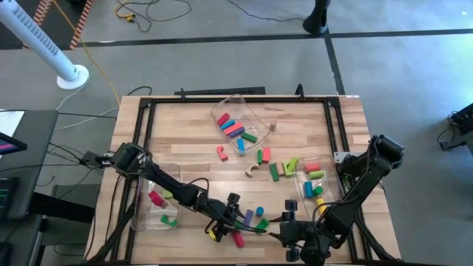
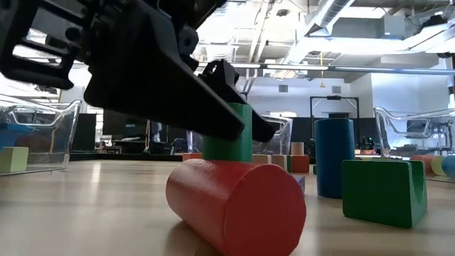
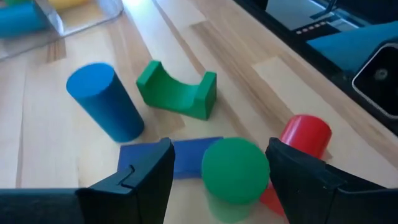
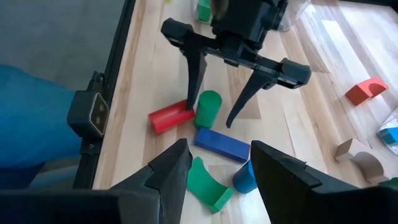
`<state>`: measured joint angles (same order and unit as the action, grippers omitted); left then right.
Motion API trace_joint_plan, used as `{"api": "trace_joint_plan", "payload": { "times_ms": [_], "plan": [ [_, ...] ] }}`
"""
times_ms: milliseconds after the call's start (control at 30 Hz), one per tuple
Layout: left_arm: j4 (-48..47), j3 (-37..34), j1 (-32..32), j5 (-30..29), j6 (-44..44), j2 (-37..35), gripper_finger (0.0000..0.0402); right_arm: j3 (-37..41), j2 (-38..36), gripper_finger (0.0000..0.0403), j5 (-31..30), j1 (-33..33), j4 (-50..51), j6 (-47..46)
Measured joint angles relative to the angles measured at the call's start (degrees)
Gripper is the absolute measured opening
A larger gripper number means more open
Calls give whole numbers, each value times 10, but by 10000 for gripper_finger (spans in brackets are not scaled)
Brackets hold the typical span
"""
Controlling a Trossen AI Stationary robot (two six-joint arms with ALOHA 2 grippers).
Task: Sort blocks by size
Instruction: Put the green cylindrical block into the right transparent bin
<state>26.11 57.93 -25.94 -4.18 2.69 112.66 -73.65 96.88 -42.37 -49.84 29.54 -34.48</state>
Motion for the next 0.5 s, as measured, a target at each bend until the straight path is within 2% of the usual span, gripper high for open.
{"api": "trace_joint_plan", "payload": {
  "times_ms": [267, 500],
  "plan": [
    [-6, 0, 0, 1, 0, 0, 237, 0, 0, 203, -2, 1, 0, 0],
    [-7, 0, 0, 1, 6, 0, 186, 0, 0, 203, -2, 1, 0, 0]
  ]
}}
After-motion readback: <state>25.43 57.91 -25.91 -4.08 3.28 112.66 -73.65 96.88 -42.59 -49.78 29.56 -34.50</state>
